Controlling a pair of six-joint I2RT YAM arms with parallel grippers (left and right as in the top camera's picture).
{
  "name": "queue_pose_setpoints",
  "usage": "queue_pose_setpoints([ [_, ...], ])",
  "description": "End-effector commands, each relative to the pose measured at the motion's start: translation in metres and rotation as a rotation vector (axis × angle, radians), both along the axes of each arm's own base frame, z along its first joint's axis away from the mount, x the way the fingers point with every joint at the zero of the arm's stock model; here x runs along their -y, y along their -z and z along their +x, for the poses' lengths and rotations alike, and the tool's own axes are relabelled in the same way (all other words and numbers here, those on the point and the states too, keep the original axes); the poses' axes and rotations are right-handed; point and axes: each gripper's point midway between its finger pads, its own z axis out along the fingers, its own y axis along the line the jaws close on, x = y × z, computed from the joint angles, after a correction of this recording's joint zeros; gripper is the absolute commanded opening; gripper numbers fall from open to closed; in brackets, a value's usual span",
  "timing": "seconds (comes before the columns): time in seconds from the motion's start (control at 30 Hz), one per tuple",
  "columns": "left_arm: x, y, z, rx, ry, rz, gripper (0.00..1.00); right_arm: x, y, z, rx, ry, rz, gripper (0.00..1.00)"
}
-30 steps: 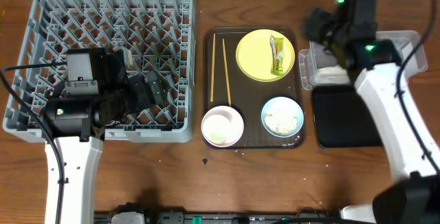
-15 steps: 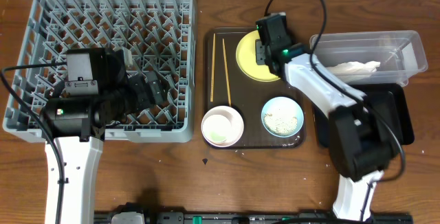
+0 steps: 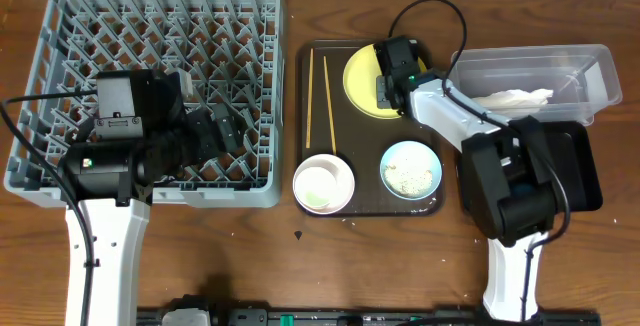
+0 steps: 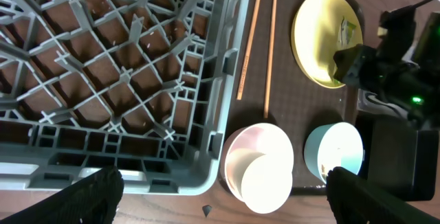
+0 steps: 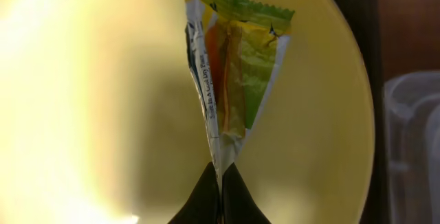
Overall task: Sort waste into correct bins and load items into the dishwasher
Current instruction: 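Carry the green wrapper to the clear bin and open the right gripper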
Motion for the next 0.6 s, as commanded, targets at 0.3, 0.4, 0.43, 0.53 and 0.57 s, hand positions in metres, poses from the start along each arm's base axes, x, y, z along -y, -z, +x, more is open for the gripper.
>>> queue_pose_setpoints([
  [0.3, 0.002, -0.005, 0.002, 0.012, 0.007, -0.009, 0.95, 0.133, -0.153, -0.022, 0.190, 0.649, 0.325, 0.01],
  [0.4, 0.002, -0.005, 0.002, 0.012, 0.007, -0.009, 0.95, 0.165, -0.128, -0.030, 0.150, 0.823, 0.317, 0.01],
  [0.43, 0.002, -0.005, 0.002, 0.012, 0.007, -0.009, 0.95, 0.170, -0.120, -0.030, 0.134, 0.856, 0.323, 0.01],
  [0.53, 0.002, -0.005, 0.002, 0.012, 0.007, -0.009, 0.95, 0.175, -0.094, -0.027, 0.079, 0.884, 0.333, 0.03],
  [0.57, 0.002, -0.005, 0.002, 0.012, 0.007, -0.009, 0.95, 0.175, -0.089, -0.026, 0.065, 0.877, 0.338, 0.11],
])
